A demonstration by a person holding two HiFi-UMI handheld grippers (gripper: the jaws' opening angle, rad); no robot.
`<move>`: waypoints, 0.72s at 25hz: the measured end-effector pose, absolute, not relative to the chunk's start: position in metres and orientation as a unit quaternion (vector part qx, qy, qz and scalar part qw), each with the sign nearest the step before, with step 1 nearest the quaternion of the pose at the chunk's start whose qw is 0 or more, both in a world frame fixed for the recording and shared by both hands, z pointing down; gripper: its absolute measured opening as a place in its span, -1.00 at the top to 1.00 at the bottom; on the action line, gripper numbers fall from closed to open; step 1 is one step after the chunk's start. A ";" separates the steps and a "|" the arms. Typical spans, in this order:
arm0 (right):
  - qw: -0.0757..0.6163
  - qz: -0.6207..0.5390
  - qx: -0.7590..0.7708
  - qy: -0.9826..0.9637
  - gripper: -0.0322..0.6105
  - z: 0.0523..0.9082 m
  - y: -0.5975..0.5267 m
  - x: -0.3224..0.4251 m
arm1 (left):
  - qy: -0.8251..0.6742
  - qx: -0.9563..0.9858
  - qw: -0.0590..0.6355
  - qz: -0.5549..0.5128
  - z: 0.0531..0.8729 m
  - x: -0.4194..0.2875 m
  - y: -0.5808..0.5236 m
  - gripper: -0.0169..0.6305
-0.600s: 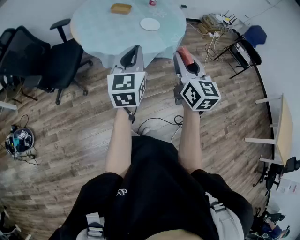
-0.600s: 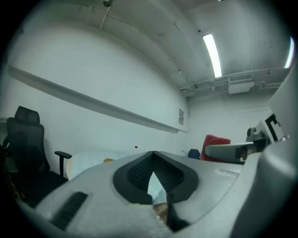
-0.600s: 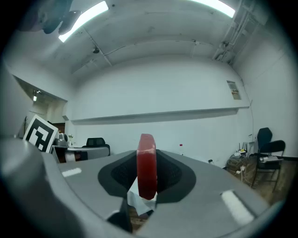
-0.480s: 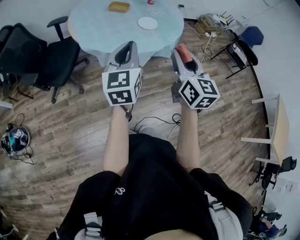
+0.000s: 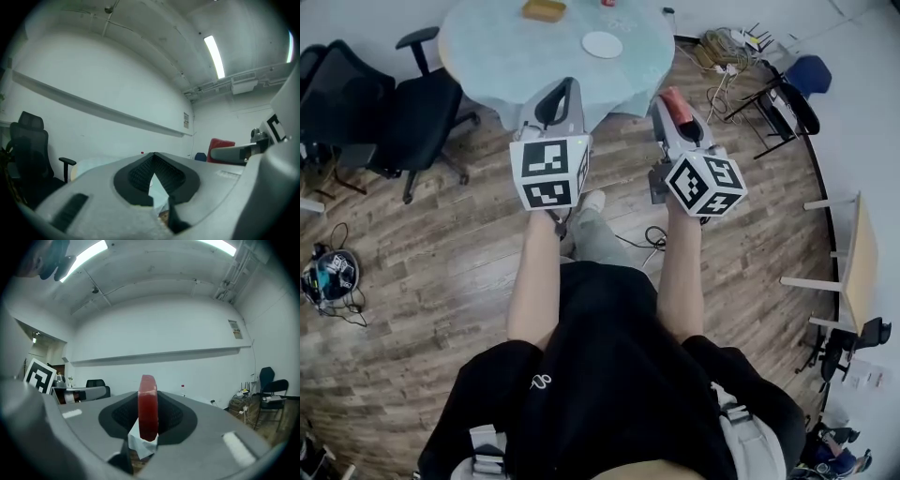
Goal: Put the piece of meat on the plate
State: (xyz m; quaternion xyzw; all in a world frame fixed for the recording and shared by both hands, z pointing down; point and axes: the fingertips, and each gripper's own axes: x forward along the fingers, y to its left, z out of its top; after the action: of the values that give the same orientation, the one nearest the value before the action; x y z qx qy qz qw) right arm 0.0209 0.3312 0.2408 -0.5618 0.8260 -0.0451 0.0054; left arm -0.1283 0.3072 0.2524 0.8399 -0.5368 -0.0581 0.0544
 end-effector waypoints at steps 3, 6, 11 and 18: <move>0.018 -0.045 -0.561 0.826 0.58 0.237 0.318 0.029 | -0.540 0.838 0.047 -0.054 0.250 -0.126 0.294 0.96; 0.025 -0.047 -0.561 0.826 0.58 0.241 0.296 0.032 | -0.546 0.835 0.043 -0.048 0.251 -0.130 0.271 0.96; 0.034 -0.056 -0.560 0.826 0.58 0.249 0.232 0.060 | -0.549 0.834 0.031 -0.037 0.254 -0.107 0.212 0.96; 0.032 -0.109 -0.540 0.834 0.57 0.305 0.114 0.068 | -0.547 0.837 0.016 0.012 0.293 -0.067 0.107 0.96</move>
State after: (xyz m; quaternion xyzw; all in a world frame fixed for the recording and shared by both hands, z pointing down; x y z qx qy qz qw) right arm 0.0678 0.1138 0.3054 -0.5399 0.8340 -0.1088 0.0323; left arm -0.0673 0.1065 0.2935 0.8370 -0.5469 0.0123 0.0161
